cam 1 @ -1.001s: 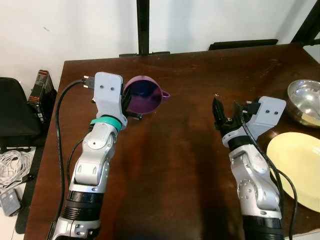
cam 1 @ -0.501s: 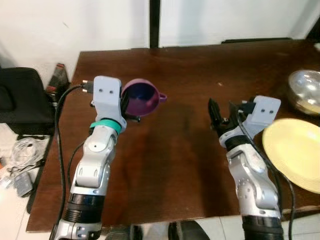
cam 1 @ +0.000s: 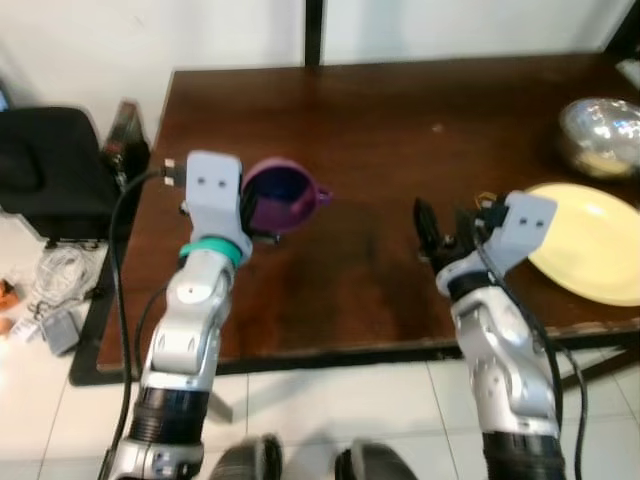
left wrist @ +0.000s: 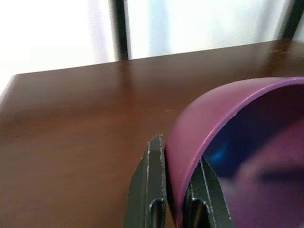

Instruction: Setting the table

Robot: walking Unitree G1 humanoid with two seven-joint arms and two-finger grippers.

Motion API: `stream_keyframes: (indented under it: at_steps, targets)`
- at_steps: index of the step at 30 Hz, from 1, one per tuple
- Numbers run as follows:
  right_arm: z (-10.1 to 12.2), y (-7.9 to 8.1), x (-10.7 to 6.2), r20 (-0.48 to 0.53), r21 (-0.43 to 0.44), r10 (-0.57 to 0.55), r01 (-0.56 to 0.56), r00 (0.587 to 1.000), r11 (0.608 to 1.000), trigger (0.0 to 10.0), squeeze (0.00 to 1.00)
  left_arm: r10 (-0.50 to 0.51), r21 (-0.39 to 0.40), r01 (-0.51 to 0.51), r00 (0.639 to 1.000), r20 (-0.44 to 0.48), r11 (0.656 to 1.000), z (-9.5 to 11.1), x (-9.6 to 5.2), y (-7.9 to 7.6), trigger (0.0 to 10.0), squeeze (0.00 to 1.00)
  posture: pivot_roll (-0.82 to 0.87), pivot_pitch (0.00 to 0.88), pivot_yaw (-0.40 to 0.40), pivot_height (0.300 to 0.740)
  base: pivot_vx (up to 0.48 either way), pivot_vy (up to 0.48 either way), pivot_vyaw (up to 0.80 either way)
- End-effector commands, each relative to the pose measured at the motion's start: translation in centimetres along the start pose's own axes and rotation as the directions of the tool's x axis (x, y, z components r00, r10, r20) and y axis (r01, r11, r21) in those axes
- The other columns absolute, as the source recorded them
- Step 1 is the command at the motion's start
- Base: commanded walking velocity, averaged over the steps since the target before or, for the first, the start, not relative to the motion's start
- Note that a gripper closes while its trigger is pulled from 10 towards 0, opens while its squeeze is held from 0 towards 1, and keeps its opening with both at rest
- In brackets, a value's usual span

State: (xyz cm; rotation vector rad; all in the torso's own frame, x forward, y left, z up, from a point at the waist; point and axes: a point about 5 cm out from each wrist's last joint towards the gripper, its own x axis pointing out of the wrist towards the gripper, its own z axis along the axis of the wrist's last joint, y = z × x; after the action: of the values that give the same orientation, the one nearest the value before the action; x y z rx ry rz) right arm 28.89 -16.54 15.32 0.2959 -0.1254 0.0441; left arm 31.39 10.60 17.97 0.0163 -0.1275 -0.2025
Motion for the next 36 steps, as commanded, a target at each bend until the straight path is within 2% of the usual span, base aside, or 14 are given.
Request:
stream_keyframes:
  at_steps: [1,36]
  targets:
    - [-0.32,0.43,-0.07,-0.013,0.025,0.013,-0.013,1.0,1.0,10.0,0.0,0.029,0.005,-0.029,0.999,-0.013,1.0,-0.35,-0.27,0.81,10.0,0.0,-0.1,0.0,0.051,0.74,-0.345,0.0,0.0]
    - [-0.49,0.46,-0.08,-0.018,0.03,0.018,-0.018,1.0,0.999,10.0,0.0,0.025,0.004,-0.025,1.0,-0.016,1.0,-0.41,-0.23,0.75,10.0,0.0,-0.1,0.0,0.054,0.74,-0.36,0.0,0.0]
